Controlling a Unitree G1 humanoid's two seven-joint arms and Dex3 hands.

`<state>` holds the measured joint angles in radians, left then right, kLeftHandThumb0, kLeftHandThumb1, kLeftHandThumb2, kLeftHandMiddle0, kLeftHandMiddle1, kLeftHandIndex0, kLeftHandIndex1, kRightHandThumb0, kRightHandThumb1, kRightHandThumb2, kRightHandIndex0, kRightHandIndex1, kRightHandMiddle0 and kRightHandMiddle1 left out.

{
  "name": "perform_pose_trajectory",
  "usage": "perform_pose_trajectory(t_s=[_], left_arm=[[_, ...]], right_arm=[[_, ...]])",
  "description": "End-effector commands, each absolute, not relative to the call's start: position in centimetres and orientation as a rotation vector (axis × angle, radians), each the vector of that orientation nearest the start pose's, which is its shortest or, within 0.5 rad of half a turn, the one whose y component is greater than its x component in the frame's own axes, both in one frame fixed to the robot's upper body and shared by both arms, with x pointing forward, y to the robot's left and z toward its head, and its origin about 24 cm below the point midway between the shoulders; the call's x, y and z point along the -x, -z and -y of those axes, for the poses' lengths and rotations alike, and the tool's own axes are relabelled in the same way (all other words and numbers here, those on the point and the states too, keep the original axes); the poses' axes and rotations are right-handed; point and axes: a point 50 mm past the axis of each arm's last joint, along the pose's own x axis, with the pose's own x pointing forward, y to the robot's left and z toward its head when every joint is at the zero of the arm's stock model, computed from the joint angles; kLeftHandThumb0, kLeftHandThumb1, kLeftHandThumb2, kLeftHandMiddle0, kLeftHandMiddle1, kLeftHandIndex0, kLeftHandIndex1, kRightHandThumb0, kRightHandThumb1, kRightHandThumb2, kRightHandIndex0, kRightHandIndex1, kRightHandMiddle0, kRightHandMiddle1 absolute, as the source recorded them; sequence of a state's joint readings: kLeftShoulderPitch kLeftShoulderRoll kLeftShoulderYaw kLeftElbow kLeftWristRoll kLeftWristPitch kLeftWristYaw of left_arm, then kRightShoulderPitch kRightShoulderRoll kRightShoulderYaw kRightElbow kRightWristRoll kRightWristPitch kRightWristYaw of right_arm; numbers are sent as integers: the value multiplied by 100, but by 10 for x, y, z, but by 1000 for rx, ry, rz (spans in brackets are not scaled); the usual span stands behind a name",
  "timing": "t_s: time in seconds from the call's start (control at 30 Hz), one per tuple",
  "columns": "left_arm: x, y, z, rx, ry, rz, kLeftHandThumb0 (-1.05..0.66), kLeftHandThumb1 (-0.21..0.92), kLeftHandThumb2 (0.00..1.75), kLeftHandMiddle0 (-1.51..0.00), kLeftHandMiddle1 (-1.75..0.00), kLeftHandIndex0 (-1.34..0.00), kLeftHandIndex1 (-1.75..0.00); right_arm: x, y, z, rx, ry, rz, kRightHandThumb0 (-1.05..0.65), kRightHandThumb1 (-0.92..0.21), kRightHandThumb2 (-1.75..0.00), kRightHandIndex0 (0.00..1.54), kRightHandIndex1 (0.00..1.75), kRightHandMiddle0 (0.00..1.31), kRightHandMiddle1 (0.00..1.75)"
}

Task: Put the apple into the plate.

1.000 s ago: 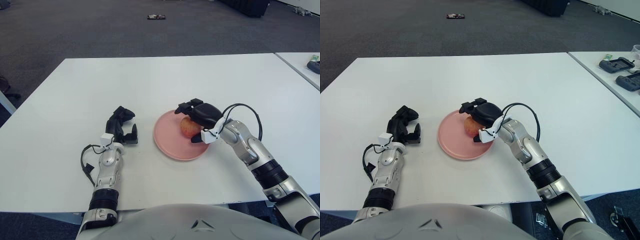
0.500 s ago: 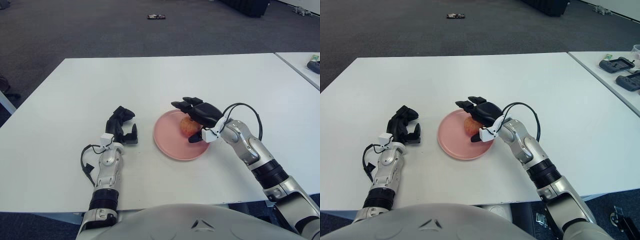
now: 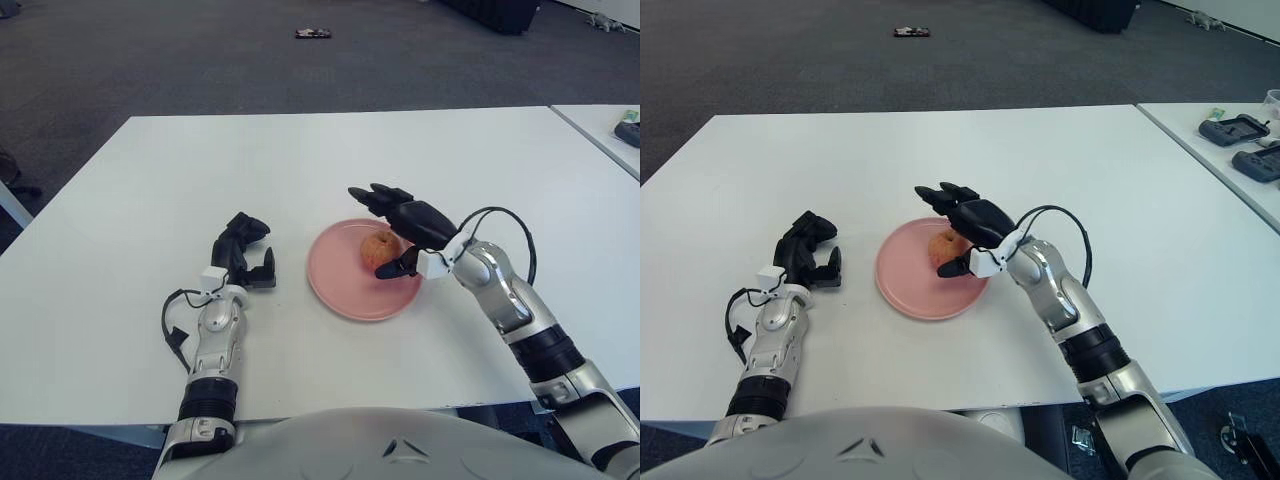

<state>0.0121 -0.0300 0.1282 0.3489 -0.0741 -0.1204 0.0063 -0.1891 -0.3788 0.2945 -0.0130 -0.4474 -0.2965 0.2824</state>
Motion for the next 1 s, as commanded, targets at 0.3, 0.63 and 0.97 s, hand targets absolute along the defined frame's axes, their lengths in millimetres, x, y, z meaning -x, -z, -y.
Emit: perform_pose_trajectory(t_s=[0.3, 0.63, 0.97], left_arm=[[-218, 52, -172, 129, -155, -366, -1, -8, 175, -92, -175, -72, -166], [-219, 52, -171, 131, -166, -367, -1, -8, 175, -92, -175, -72, -165], [-219, 52, -172, 129, -160, -359, -1, -8, 175, -92, -175, -72, -166]], right_arm=[[-267, -86, 121, 316, -372, 352, -93, -90, -78, 0, 0, 0, 0], [-267, -76, 125, 40, -49, 337, -66, -86, -92, 0, 55, 0, 101], [-272, -53, 130, -119, 157, 265, -46, -70, -122, 8, 123, 2, 157]])
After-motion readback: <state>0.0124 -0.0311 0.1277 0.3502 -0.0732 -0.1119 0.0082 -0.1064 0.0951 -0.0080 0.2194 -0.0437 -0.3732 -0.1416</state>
